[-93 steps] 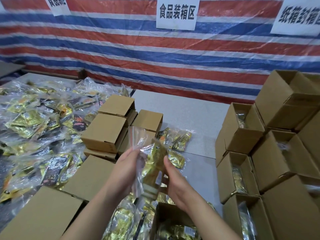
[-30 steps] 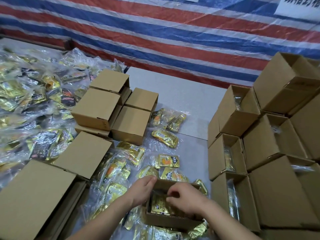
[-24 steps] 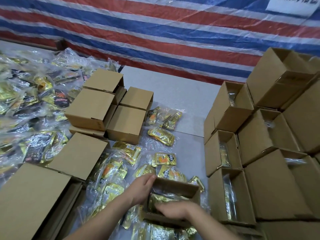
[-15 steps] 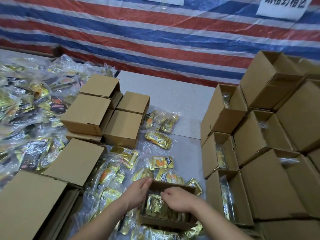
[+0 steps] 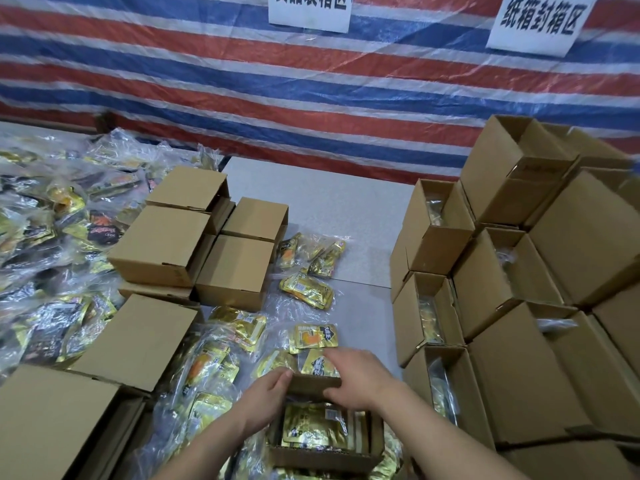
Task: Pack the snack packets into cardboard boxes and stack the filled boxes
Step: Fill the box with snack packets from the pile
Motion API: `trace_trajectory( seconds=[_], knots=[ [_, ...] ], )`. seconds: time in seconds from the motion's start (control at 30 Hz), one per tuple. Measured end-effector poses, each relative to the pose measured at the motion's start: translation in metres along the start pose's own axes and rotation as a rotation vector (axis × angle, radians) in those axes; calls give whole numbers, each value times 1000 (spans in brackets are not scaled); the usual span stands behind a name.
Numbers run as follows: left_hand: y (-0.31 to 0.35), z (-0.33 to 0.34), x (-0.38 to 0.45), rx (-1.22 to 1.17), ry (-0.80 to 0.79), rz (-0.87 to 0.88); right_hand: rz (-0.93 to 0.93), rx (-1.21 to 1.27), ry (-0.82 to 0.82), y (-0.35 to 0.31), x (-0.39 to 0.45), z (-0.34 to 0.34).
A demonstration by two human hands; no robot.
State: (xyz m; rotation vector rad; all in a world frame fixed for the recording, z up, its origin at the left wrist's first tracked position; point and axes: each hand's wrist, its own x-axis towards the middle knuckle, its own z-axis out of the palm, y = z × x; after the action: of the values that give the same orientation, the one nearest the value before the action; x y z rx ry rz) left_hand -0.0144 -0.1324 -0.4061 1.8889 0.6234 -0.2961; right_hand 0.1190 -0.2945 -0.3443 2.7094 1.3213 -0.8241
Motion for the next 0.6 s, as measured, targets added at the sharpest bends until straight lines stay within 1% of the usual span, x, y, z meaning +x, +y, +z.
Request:
trace_trajectory(
  seconds=[0.03,0.07,0.1,0.2,0.27,0.37,0.43,0.5,0.53,0.6],
  knots=[
    [1,0,-1,5,5,-10,26,-15,-86,2,3,2],
    [2,1,-2,8,7,-23,33,-27,-132,3,5,6],
    [3,1,-2,8,10,-34,29,-28,-145,4,6,9],
    [7,2,-5,-3,31,-82,42,12,-124,5,5,12],
    [13,1,-10,-44,112,-86,75,91,-86,8,1,11],
    [34,-2,-23,-144,367,-20,164,244,42,18,-11,3],
    [56,-3,-29,-175,459,23,238,329,161,25,-18,-10],
    [86,2,-31,-204,463,65,325,427,280,33,-23,-27],
    [102,7,-29,-233,437,99,370,467,335,36,-25,-37],
    [133,19,-23,-280,318,134,444,519,429,45,-29,-55]
  ],
)
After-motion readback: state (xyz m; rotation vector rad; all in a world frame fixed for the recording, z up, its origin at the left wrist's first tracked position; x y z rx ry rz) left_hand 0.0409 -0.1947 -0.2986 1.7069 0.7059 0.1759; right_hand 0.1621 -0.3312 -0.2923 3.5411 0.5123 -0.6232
